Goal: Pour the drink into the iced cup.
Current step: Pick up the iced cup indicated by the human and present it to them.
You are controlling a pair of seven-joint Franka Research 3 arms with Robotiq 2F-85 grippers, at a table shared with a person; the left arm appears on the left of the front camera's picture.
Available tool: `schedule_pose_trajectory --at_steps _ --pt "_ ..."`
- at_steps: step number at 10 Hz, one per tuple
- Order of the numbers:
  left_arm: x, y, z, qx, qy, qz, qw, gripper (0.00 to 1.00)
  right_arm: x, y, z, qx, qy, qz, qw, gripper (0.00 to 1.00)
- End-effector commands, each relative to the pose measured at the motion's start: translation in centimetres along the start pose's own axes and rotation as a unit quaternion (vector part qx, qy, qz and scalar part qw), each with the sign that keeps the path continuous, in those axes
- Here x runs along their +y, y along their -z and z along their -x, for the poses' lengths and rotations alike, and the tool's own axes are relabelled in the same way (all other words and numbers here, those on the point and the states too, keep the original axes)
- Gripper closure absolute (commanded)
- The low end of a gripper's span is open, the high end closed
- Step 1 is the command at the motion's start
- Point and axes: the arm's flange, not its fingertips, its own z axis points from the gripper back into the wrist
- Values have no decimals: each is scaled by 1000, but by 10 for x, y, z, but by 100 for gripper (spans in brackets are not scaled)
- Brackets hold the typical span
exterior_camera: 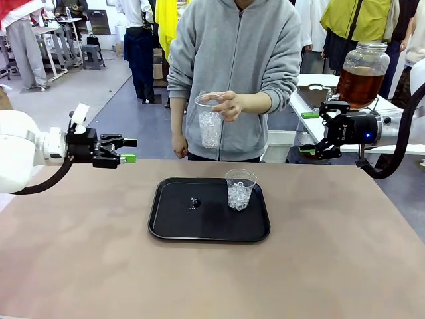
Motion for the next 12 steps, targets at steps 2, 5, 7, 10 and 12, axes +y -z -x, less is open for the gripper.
schedule_pose_trajectory --at_steps 2,5,7,10,12 --pt "0 2 -2 -2 -1 3 1000 0 2 0 0 -3 -1 1 1000 0" --pt "0 2 -2 -2 -1 3 1000 0 2 0 0 -3 -1 1 1000 0" --pt "0 2 -2 -2 -1 3 1000 0 2 0 0 -3 -1 1 1000 0" --pt "0 2 -2 -2 -1 3 1000 0 2 0 0 -3 -1 1 1000 0" --pt "0 2 -2 -2 -1 3 1000 0 2 0 0 -3 -1 1 1000 0"
